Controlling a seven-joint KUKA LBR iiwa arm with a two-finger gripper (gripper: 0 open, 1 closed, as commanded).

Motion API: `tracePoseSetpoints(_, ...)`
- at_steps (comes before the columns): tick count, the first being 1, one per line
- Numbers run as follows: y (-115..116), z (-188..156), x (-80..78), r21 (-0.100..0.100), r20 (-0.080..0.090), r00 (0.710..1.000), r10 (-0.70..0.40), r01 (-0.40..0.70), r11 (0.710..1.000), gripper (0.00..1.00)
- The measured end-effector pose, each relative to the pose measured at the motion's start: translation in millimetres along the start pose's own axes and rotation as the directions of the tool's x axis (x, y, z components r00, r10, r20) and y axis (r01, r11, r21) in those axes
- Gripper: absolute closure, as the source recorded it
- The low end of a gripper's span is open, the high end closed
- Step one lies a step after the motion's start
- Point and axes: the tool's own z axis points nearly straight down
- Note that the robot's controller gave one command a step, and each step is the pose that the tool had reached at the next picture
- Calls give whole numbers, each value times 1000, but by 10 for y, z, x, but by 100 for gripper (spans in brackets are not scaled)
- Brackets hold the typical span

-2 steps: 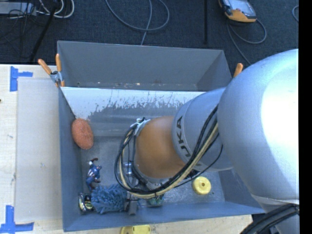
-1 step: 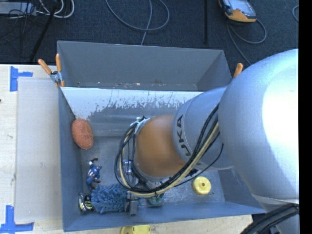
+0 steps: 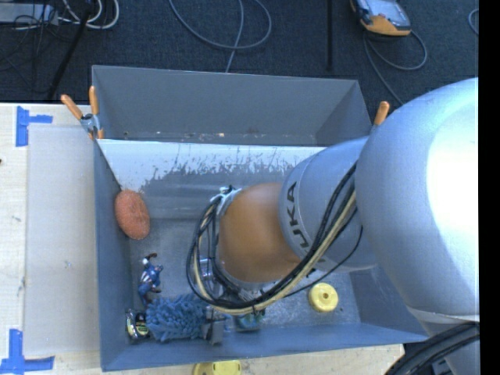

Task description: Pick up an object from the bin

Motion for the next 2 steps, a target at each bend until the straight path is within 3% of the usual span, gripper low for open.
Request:
tracePoseSetpoints(1, -32, 10, 1, 4, -9, 997, 72, -72, 997, 0)
tracePoseSetpoints(2, -6, 26, 22, 10, -20, 963, 268, -268, 963, 100)
